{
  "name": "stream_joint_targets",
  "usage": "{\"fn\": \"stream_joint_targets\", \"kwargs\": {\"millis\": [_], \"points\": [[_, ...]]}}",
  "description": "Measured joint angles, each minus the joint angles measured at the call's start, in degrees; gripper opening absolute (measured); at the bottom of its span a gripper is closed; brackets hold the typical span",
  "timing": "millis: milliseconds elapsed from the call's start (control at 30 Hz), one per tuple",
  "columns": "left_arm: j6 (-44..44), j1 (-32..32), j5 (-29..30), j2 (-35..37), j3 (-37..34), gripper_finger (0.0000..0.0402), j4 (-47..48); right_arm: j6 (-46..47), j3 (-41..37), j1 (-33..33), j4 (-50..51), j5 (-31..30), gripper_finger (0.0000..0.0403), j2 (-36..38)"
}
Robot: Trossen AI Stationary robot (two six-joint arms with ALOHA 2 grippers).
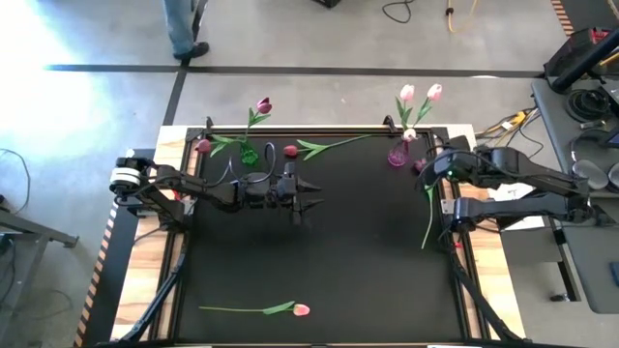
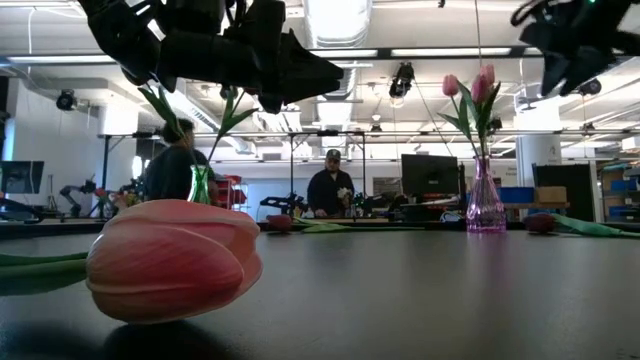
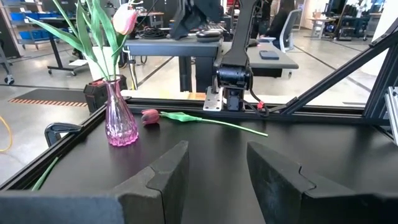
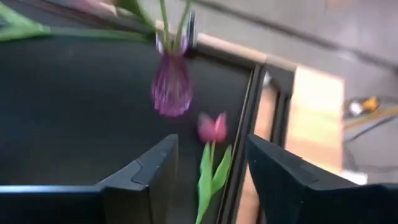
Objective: Sort flowers into vase by color
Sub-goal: Put the red flower into the green vase
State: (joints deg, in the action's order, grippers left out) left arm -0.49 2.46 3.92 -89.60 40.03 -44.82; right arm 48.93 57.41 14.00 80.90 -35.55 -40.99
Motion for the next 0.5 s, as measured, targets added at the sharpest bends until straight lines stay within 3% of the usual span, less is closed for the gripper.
{"fn": "stream_joint_targets", "kwargs": {"millis": [267, 500], "points": [[0.02, 0.02, 0.00, 0.00, 0.00, 0.0148, 2.05, 8.30, -11.73, 0.00, -1.90, 5.72, 0.0092, 3.98], [0.02, 0.00, 0.00, 0.00, 0.00, 0.0148, 2.54, 4.35, -17.75, 0.00, -11.23, 12.60, 0.0017, 1.58]]}}
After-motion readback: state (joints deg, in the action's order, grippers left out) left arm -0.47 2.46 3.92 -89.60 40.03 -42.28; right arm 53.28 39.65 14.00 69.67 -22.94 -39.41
